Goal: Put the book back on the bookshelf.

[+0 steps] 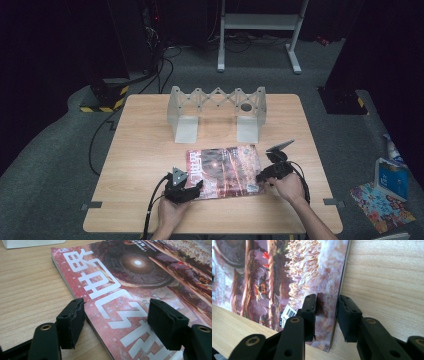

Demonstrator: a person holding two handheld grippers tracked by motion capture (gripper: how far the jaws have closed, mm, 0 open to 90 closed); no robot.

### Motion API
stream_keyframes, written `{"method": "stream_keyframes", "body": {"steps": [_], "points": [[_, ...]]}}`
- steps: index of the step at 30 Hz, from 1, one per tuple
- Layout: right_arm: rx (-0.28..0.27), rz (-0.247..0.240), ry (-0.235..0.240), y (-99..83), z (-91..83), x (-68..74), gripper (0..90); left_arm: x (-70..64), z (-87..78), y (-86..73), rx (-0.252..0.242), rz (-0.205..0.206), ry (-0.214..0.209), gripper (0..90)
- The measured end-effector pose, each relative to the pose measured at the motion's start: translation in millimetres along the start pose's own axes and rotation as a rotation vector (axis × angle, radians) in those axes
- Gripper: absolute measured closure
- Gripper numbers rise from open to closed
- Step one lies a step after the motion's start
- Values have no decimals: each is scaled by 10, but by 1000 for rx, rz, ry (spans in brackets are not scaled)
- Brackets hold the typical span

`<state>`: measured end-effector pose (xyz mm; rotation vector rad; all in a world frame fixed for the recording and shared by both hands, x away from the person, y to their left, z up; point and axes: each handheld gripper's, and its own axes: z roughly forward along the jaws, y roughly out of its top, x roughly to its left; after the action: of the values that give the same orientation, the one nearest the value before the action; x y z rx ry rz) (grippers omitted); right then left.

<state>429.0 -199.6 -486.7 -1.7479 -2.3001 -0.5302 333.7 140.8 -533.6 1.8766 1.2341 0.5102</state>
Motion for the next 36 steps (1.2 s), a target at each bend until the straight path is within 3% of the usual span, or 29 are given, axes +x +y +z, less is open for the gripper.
{"method": "stream_keyframes", "body": {"steps": [6,11,19,30,36], "points": [[-26,2,43,-36,-49,-53,736,-1,-1,0,2,7,4,302],[-35,-67,-36,-35,-7,38,703,1,-2,-5,0,7,1,302],[-5,-74,-116,84,37,152,634,4,-5,-9,-3,3,-2,305],[7,-45,-123,218,65,179,596,4,-4,-11,-5,3,-4,306],[-18,-40,-58,173,1,97,656,3,0,-9,-6,1,2,305]]}}
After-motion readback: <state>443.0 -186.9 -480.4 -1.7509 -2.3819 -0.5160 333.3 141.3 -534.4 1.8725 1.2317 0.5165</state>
